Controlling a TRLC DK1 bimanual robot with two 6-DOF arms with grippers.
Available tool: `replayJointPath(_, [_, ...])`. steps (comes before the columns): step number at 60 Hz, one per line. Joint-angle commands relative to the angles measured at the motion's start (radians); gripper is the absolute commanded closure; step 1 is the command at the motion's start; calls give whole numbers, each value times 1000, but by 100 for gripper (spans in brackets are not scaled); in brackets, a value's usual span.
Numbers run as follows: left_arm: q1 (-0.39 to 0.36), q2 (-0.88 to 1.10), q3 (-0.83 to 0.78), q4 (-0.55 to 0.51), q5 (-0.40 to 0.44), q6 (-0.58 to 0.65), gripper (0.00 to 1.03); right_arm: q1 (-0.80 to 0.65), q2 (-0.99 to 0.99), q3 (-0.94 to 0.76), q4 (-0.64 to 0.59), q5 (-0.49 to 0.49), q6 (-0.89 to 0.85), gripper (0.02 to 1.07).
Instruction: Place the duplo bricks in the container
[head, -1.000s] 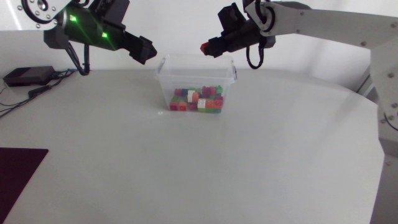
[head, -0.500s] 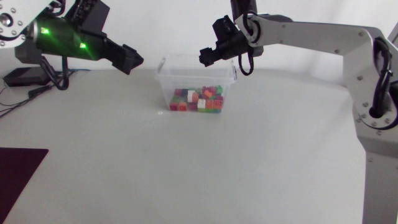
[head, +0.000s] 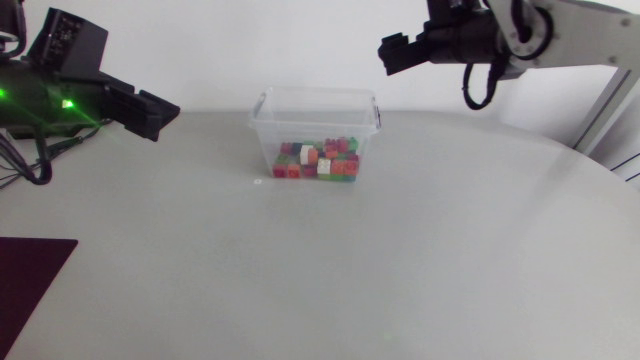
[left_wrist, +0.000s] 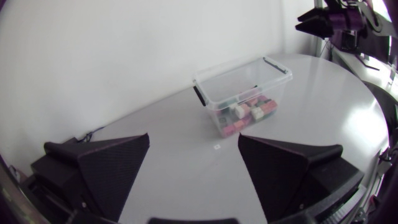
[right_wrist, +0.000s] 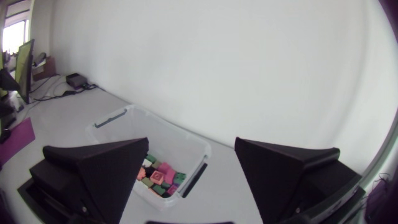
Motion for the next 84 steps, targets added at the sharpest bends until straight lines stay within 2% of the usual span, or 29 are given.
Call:
replayJointPath(1, [21,-52,-41,16,-12,-10,4,-22,-76,-85,28,21,-30,6])
replayJointPath(7, [30,-105,-84,16,-19,-13,4,-46,-176,-178,37,48,-29,6])
replayJointPath(23, [65,-245,-216,42,-25,-18,4,-77,-446,-486,154,163,-75,6])
replayJointPath(35, [71,-334,-327,102,-39,-19,4,-132,-591,-608,149,165,-76,6])
replayJointPath(64, [111,-543,-532,174,-48,-34,4,-192,-952,-905,134,167,-89,6])
replayJointPath(84, [137,-728,-686,227,-51,-78,4,-208,-1158,-1010,71,165,-77,6])
